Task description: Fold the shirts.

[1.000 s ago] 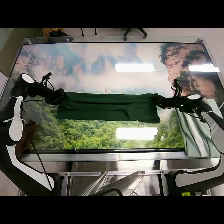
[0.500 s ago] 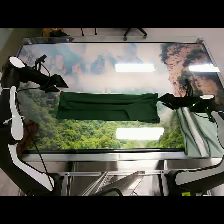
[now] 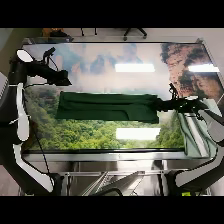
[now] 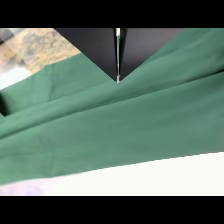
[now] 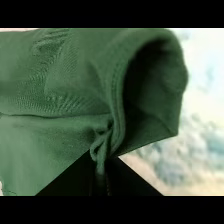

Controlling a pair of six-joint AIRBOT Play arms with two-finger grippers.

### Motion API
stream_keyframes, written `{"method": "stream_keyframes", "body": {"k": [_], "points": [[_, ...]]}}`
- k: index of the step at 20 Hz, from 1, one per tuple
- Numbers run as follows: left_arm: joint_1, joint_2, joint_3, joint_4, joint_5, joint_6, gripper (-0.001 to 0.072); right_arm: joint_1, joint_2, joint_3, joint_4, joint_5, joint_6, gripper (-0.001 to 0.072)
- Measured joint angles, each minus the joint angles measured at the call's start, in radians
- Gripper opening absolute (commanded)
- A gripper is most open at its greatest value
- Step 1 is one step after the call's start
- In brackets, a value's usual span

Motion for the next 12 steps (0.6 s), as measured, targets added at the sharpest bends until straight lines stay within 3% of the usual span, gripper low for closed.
{"method": "stream_keyframes", "body": {"k": [4, 12], "points": [[-0.125, -0.051, -0.018, 0.000, 0.038, 0.000, 0.0019, 0.013, 0.033, 0.054, -0.009, 0.029, -0.013, 0.0017], [-0.517, -0.267, -0.002, -0.101, 0.344, -0.021, 0.0019, -0.053, 0.164, 0.368, 0.000, 0.294, 0.109, 0.0017]]}}
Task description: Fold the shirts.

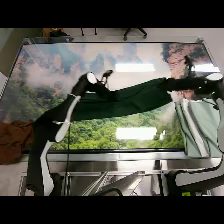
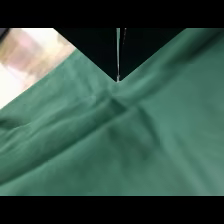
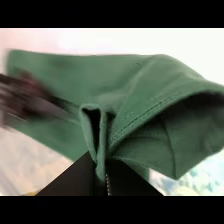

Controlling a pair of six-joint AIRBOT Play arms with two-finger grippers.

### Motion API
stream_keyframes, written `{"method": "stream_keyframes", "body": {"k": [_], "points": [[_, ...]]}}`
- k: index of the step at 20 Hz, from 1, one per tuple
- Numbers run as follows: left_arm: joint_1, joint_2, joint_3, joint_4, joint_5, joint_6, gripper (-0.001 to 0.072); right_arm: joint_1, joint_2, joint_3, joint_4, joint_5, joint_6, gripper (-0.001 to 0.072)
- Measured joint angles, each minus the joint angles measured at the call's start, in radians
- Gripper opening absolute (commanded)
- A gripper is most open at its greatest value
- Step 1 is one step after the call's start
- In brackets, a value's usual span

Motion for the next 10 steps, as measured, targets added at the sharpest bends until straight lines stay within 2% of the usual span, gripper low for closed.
{"method": "stream_keyframes", "body": {"k": [3, 6, 8, 10], "points": [[-0.112, -0.071, 0.055, -0.017, 0.090, -0.032, 0.0019, -0.018, 0.013, 0.132, 0.002, 0.103, 0.061, 0.0017], [-0.161, -0.081, 0.053, -0.053, 0.156, -0.050, 0.0019, -0.021, 0.018, 0.195, 0.002, 0.163, 0.104, 0.0016], [-0.145, -0.045, 0.050, -0.091, 0.148, -0.056, 0.0019, -0.011, 0.020, 0.214, 0.000, 0.182, 0.124, 0.0016], [-0.093, 0.026, 0.056, -0.153, 0.079, -0.031, 0.0019, 0.021, 0.021, 0.224, 0.002, 0.200, 0.137, 0.0017]]}}
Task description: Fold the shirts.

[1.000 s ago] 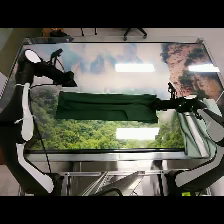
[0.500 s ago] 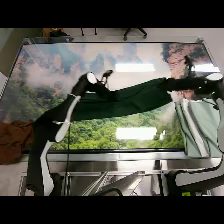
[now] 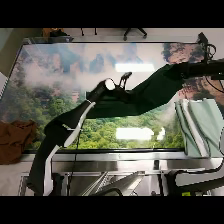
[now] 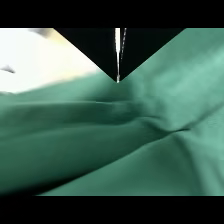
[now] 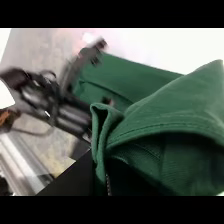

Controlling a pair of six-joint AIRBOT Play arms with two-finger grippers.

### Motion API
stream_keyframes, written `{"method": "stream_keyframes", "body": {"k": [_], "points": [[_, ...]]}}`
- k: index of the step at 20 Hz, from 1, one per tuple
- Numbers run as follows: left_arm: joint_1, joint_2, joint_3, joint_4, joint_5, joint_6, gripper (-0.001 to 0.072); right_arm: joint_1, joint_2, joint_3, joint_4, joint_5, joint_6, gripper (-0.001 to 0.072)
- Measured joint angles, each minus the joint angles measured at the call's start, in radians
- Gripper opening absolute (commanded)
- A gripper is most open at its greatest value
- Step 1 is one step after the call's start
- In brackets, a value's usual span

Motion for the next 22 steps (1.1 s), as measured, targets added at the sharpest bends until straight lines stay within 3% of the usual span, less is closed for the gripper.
{"method": "stream_keyframes", "body": {"k": [4, 8, 9, 10, 11, 12, 14, 16, 19, 21, 22], "points": [[0.216, 0.254, 0.010, -0.151, -0.232, 0.055, 0.0019, 0.152, -0.002, 0.007, 0.002, -0.071, 0.023, 0.0017], [0.481, 0.572, -0.056, -0.268, -0.329, 0.098, 0.0018, 0.450, -0.068, 0.009, 0.004, -0.305, 0.031, 0.0027], [0.538, 0.642, -0.076, -0.284, -0.338, 0.110, 0.0019, 0.529, -0.100, 0.009, 0.004, -0.374, 0.031, 0.0163], [0.593, 0.710, -0.099, -0.294, -0.348, 0.126, 0.0019, 0.613, -0.143, 0.009, 0.005, -0.458, 0.029, 0.0436], [0.639, 0.769, -0.124, -0.301, -0.352, 0.139, 0.0019, 0.690, -0.191, 0.009, 0.006, -0.543, 0.014, 0.0568], [0.681, 0.827, -0.154, -0.306, -0.356, 0.154, 0.0018, 0.765, -0.246, 0.009, 0.006, -0.640, -0.001, 0.0601], [0.743, 0.922, -0.225, -0.312, -0.363, 0.178, 0.0019, 0.868, -0.334, 0.010, 0.005, -0.787, -0.018, 0.0600], [0.784, 0.998, -0.302, -0.312, -0.362, 0.203, 0.0019, 0.912, -0.369, 0.011, 0.005, -0.844, -0.028, 0.0599], [0.818, 1.086, -0.408, -0.313, -0.337, 0.237, 0.0019, 0.881, -0.328, 0.013, -0.018, -0.827, -0.035, 0.0569], [0.829, 1.125, -0.462, -0.313, -0.314, 0.250, 0.0018, 0.797, -0.263, 0.014, -0.074, -0.773, -0.037, 0.0424], [0.832, 1.139, -0.481, -0.313, -0.307, 0.257, 0.0019, 0.743, -0.232, 0.014, -0.114, -0.741, -0.025, 0.0489]]}}
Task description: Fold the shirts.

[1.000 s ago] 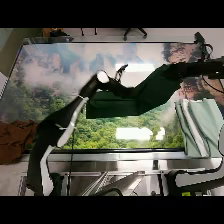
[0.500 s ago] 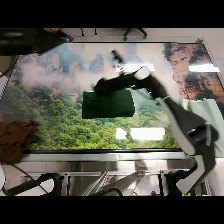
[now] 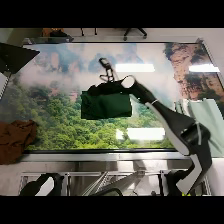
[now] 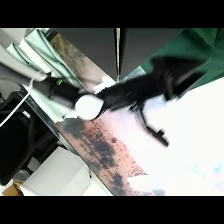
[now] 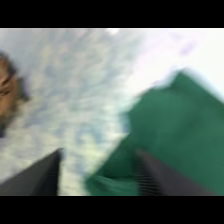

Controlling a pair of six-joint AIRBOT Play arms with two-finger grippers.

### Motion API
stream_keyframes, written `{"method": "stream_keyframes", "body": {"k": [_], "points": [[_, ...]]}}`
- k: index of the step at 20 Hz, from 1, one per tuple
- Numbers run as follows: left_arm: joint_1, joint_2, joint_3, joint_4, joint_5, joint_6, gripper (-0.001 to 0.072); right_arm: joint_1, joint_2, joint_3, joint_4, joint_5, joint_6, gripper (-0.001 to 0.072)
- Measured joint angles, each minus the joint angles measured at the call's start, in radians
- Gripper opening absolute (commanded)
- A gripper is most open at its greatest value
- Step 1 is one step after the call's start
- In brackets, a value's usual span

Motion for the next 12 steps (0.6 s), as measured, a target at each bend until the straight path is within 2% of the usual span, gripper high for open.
{"method": "stream_keyframes", "body": {"k": [1, 2, 7, 10, 12], "points": [[0.002, 0.009, -0.014, -0.002, 0.004, 0.004, 0.0019, -0.060, 0.027, 0.000, -0.047, 0.035, 0.025, 0.0639], [0.003, 0.015, -0.023, -0.002, 0.005, 0.007, 0.0019, -0.129, 0.050, 0.000, -0.103, 0.083, 0.060, 0.0687], [0.006, 0.029, -0.042, -0.002, 0.005, 0.014, 0.0019, -0.386, 0.040, -0.039, -0.273, 0.356, 0.191, 0.0692], [0.006, 0.030, -0.045, -0.002, 0.005, 0.014, 0.0019, -0.426, -0.026, -0.078, -0.286, 0.439, 0.209, 0.0692], [0.006, 0.031, -0.046, -0.002, 0.005, 0.015, 0.0019, -0.422, -0.081, -0.092, -0.240, 0.462, 0.204, 0.0692]]}}
